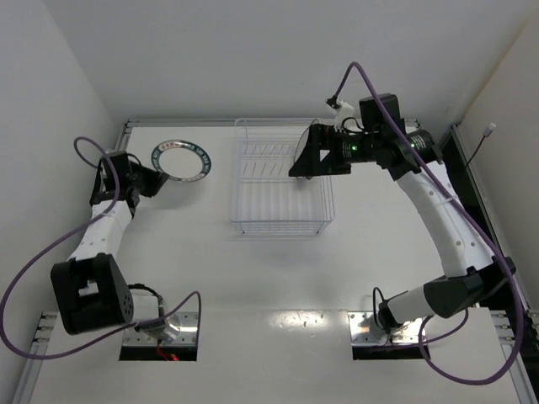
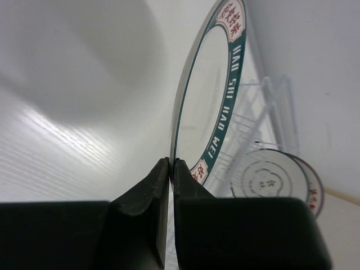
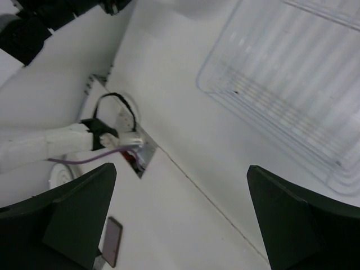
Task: Load the plates into the dish rack
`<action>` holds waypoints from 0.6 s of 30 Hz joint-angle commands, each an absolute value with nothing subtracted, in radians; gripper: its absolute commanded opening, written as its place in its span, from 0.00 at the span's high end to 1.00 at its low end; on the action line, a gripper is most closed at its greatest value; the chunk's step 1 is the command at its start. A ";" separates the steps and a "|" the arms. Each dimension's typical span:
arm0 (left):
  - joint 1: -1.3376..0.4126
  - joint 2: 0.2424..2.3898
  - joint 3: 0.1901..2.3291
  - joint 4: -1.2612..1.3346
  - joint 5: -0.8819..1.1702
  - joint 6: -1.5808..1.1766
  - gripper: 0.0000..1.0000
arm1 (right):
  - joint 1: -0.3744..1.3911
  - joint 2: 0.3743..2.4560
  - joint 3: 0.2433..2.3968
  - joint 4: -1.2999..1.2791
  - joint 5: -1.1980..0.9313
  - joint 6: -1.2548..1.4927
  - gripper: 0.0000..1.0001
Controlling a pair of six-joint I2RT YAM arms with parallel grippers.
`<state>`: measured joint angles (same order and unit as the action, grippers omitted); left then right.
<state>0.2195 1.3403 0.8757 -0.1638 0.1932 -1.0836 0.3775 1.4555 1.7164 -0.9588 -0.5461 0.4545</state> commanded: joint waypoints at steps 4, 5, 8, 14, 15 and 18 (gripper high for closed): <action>0.190 1.148 0.959 -0.320 0.337 -1.124 1.00 | 0.359 1.463 1.520 -0.601 -0.892 0.639 0.00; 0.177 1.096 0.971 -0.330 0.357 -1.135 1.00 | 0.359 1.463 1.488 -0.550 -0.946 0.705 0.00; 0.149 1.007 0.998 -0.389 0.426 -1.157 1.00 | 0.350 1.483 1.405 -0.442 -0.962 0.762 0.00; 0.115 0.904 1.009 -0.472 0.558 -1.190 1.00 | 0.350 1.545 1.365 -0.370 -0.919 0.791 0.00; 0.106 0.893 1.000 -0.472 0.567 -1.190 1.00 | 0.350 1.545 1.365 -0.358 -0.919 0.792 0.00; 0.072 0.867 1.000 -0.505 0.586 -1.200 1.00 | 0.360 1.581 1.329 -0.257 -0.900 0.848 0.00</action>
